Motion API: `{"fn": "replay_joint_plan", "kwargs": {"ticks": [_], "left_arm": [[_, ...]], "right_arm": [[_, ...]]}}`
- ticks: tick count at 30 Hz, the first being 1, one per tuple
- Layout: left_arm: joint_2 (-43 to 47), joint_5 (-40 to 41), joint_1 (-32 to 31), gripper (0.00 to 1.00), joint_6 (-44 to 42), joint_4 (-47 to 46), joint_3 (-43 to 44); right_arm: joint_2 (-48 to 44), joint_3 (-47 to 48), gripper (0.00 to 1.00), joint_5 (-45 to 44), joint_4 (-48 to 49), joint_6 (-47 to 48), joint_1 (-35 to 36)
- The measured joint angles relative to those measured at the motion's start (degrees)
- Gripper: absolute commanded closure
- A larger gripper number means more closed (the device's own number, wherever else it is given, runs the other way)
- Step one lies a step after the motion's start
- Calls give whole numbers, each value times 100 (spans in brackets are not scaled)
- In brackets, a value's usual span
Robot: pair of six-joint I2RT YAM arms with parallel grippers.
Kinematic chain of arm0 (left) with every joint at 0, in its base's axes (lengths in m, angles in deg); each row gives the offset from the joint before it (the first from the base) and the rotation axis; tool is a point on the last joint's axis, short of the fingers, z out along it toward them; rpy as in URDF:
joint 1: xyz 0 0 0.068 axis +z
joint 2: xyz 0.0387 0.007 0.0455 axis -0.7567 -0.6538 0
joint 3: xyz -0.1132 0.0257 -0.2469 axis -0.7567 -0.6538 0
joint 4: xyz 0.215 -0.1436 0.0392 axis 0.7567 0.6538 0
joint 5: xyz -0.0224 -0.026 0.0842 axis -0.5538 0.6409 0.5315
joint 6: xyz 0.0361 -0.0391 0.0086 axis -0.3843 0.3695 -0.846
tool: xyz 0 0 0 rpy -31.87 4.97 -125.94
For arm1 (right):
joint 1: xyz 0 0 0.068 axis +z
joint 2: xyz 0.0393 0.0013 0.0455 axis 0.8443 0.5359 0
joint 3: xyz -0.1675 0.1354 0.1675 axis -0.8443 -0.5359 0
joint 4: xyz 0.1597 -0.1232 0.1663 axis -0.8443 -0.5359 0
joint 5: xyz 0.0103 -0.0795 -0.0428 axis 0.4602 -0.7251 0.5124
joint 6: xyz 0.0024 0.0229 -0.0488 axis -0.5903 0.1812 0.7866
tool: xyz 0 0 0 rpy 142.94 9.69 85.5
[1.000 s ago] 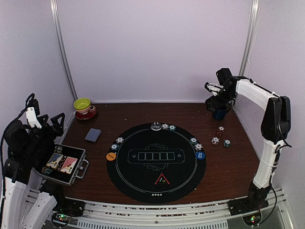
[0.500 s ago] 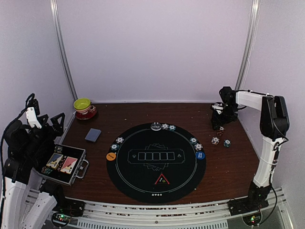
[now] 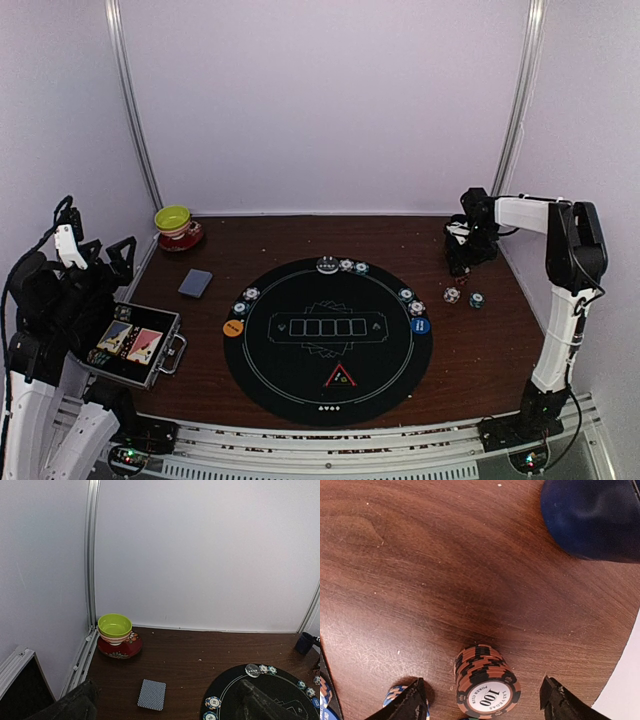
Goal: Distribute texas hold em gaming equipment
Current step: Pick up the pile of poker chips from the pile of poker chips.
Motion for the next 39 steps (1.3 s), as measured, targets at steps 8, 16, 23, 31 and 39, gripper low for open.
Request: {"fn": "replay_joint_plan", "kwargs": {"ticks": [8,16,23,31,39], "left_arm": [[0,0,0,2,-2,-2,0],[0,0,0,2,-2,-2,0],[0,0,0,2,-2,-2,0],[2,0,0,2,-2,0,0],[2,0,0,2,-2,0,0]], "right_arm": [[0,-31,29,0,61,4,-26],[0,-35,34,162,57,2,-186],[0,-35,38,302,44,7,-203],[0,-35,42,431,2,7,-210],[0,-35,41,472,-15,7,-216]]}}
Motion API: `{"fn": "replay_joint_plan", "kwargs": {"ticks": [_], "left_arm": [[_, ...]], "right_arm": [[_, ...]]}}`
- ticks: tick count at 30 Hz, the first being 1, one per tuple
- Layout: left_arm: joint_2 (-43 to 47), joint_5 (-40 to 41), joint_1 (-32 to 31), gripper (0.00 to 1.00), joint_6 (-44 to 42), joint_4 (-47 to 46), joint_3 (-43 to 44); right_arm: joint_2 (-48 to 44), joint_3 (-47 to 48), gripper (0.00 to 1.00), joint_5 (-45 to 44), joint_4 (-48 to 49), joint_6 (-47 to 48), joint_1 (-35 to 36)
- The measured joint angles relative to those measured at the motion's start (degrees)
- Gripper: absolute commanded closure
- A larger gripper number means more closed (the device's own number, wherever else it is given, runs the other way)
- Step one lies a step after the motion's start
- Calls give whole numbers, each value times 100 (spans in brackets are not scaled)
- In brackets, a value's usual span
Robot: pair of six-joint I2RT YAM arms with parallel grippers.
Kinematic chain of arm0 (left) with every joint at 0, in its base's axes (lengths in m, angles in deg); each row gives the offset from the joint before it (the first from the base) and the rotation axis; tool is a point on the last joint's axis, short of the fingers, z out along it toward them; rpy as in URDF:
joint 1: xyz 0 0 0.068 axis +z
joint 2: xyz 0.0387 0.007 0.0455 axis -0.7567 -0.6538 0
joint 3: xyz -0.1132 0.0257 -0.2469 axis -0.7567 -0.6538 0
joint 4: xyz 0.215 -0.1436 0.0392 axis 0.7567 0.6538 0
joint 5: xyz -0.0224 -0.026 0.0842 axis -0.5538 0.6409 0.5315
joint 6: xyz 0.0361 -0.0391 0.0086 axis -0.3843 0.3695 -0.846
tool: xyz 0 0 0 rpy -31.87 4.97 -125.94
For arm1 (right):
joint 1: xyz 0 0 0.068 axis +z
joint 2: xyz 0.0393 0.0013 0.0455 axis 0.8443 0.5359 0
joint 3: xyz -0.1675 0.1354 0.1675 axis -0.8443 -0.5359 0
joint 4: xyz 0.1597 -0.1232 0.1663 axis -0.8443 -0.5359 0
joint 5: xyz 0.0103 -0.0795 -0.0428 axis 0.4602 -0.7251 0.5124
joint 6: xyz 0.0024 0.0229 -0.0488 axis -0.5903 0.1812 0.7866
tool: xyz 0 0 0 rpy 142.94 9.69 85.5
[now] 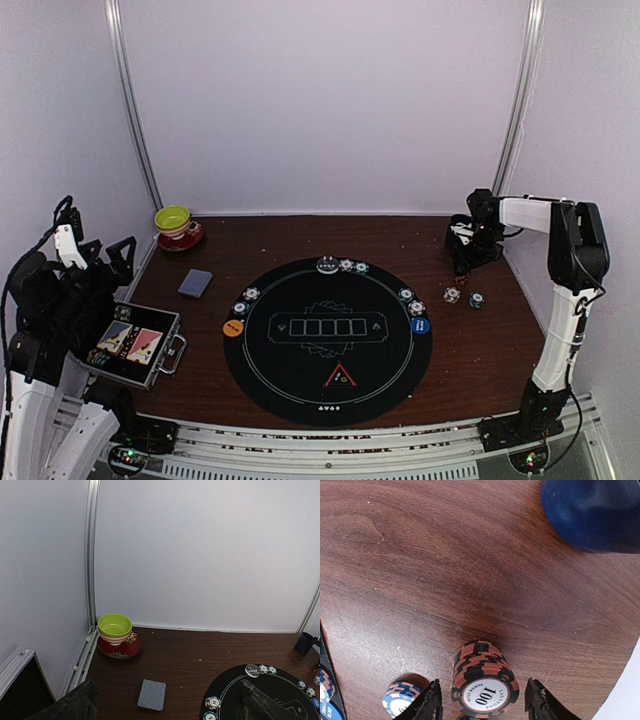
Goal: Distribute texas hold em gaming equipment
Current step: Pick up the pile of poker chips from the pile of poker chips.
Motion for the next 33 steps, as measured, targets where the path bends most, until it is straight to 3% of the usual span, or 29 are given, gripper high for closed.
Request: {"fn": "replay_joint_plan", "kwargs": {"ticks": [23,33], "left_arm": [[2,0,0,2,0,-2,0],[7,0,0,2,0,0,0]], "right_arm": [[66,0,45,2,0,0,-9],[70,0,61,17,7,2,-9]]}}
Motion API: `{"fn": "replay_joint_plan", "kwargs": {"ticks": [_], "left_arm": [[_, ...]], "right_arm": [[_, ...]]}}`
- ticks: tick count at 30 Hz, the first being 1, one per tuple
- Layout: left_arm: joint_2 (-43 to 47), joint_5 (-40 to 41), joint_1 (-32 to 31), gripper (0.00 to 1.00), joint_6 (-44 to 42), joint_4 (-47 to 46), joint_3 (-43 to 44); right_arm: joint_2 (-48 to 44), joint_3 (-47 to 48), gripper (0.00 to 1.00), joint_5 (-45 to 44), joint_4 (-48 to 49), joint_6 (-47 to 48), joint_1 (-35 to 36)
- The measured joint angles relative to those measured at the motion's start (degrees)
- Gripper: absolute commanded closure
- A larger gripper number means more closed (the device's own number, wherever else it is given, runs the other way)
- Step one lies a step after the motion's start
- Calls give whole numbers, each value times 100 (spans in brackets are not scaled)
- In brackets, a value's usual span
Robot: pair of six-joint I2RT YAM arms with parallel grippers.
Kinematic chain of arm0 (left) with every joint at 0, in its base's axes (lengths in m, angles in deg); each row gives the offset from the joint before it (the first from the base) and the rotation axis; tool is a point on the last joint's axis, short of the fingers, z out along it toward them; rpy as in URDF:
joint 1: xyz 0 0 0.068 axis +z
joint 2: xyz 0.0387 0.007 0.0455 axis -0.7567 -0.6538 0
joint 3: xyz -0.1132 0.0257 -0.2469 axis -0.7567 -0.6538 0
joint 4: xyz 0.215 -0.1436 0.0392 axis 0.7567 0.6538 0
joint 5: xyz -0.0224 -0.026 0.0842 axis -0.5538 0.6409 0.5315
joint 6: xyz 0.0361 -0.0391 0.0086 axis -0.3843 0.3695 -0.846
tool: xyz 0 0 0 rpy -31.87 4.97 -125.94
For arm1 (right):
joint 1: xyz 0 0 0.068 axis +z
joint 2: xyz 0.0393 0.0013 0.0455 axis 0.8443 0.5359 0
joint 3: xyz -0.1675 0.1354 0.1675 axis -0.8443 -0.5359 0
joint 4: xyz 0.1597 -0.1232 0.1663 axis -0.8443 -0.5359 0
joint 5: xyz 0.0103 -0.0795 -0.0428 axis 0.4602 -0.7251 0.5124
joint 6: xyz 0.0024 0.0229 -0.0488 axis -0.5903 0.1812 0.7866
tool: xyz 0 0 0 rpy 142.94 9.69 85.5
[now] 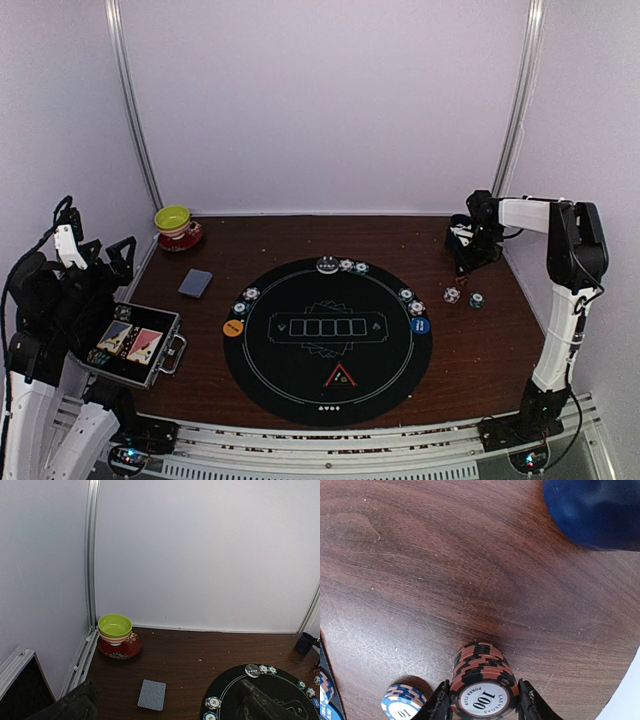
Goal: Distribute texas hold em gaming equipment
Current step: Pick up the pile of poker chips from the pile of poker chips, then place the poker chips pile in the small blind area.
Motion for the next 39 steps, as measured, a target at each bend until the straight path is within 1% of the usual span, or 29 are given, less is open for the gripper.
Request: {"fn": "replay_joint_plan", "kwargs": {"ticks": [6,13,23,27,30,36,39], "left_arm": [[0,0,0,2,0,0,0],[0,0,0,2,0,-2,0],[0,2,0,2,0,0,0],[0,17,0,2,0,-2,0],[0,24,0,2,2,-2,0],[0,24,0,2,0,0,0],[0,24,0,2,0,0,0]], "right_arm": [[-4,0,65,0,7,-4,0],[-72,-11,66,-2,31,-4,0],[-621,-15,67,120,85,4,140],[-675,2,67,192,111,9,424],[-658,116,67,254,90,7,767],[-361,883,67,299,50,-7,1469],[-146,1110,67,278,74,-20,1755]]}}
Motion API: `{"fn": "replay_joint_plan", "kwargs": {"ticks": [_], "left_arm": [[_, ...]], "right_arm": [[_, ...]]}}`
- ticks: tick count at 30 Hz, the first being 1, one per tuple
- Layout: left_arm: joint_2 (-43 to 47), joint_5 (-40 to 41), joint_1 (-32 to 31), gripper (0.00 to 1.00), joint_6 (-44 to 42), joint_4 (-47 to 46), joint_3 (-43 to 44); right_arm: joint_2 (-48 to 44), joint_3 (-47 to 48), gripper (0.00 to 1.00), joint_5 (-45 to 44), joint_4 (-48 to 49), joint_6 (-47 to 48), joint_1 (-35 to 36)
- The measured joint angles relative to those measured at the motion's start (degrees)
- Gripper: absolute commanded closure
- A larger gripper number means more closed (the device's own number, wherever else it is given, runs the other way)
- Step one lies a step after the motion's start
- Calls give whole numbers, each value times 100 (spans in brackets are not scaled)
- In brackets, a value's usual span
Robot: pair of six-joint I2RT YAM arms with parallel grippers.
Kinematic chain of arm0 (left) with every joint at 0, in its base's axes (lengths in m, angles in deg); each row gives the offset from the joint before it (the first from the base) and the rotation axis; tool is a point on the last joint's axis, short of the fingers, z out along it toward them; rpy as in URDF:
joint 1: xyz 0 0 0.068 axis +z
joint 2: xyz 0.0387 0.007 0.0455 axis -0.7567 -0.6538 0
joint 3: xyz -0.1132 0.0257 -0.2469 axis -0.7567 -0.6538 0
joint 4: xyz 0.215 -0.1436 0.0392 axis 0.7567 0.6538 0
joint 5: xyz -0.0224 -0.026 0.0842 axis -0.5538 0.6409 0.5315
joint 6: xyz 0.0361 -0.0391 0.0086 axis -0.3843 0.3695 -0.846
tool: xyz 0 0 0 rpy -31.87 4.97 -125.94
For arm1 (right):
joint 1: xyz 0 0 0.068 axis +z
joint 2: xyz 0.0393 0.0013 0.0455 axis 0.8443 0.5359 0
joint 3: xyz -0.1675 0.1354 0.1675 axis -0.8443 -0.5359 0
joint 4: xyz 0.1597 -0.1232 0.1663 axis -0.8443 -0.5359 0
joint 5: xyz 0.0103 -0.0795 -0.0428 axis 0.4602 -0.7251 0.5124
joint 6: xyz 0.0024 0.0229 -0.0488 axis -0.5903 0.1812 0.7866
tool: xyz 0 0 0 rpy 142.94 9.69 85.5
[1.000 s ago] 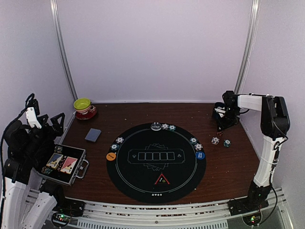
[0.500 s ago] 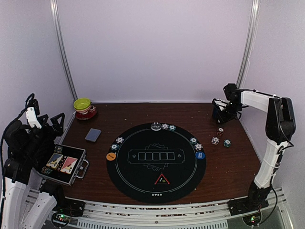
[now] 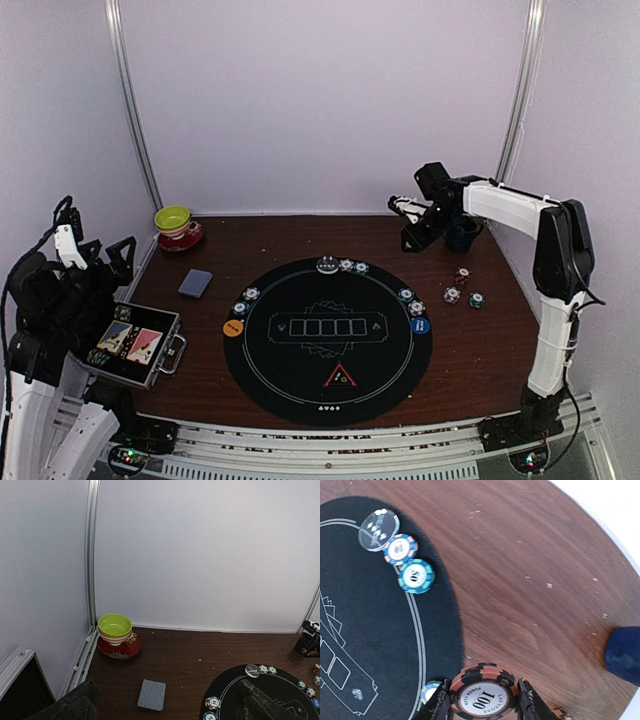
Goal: Distribute texas hold em gaming equipment
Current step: Place the poker chips pile in the small blind area.
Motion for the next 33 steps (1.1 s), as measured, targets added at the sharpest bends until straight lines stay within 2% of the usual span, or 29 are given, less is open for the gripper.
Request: {"fn": "replay_joint_plan", "kwargs": {"ticks": [8,18,33], "left_arm": [[0,-2,0,2,2,0,0],[0,-2,0,2,0,0,0],[0,-2,0,2,0,0,0]], "right_arm": [[407,-131,67,-109,42,-55,393],[444,-551,67,-153,81,13,417],[756,-579,67,-234,271,24,542]]}}
